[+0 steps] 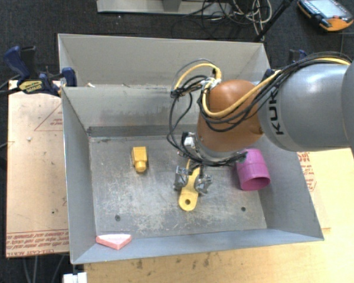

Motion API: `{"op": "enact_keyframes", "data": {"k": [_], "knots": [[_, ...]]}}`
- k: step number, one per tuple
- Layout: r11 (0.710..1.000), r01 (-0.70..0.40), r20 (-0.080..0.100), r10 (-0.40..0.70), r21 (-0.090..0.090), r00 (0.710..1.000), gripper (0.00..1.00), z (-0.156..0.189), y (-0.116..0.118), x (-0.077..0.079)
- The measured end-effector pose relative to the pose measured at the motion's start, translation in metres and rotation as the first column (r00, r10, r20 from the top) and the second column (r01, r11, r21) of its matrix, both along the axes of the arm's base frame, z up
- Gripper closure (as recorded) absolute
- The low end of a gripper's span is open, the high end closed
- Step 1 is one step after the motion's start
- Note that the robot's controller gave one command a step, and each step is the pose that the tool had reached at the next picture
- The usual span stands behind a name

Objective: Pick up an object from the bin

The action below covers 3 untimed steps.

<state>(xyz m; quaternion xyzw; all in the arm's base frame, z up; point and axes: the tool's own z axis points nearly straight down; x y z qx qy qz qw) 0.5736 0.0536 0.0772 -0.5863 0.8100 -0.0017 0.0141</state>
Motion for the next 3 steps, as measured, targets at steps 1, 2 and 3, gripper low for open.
{"op": "enact_keyframes", "data": {"k": [1, 2, 3], "knots": [[0.981, -0.196, -0.023, 0.195, -0.016, 0.980, 1.00, 0.013, 0.011, -0.001], [0.966, -0.257, -0.014, 0.257, -0.013, 0.966, 1.00, -0.003, -0.061, -0.049], [0.966, -0.258, -0.014, 0.258, -0.013, 0.966, 1.00, -0.003, -0.061, -0.049]]}}
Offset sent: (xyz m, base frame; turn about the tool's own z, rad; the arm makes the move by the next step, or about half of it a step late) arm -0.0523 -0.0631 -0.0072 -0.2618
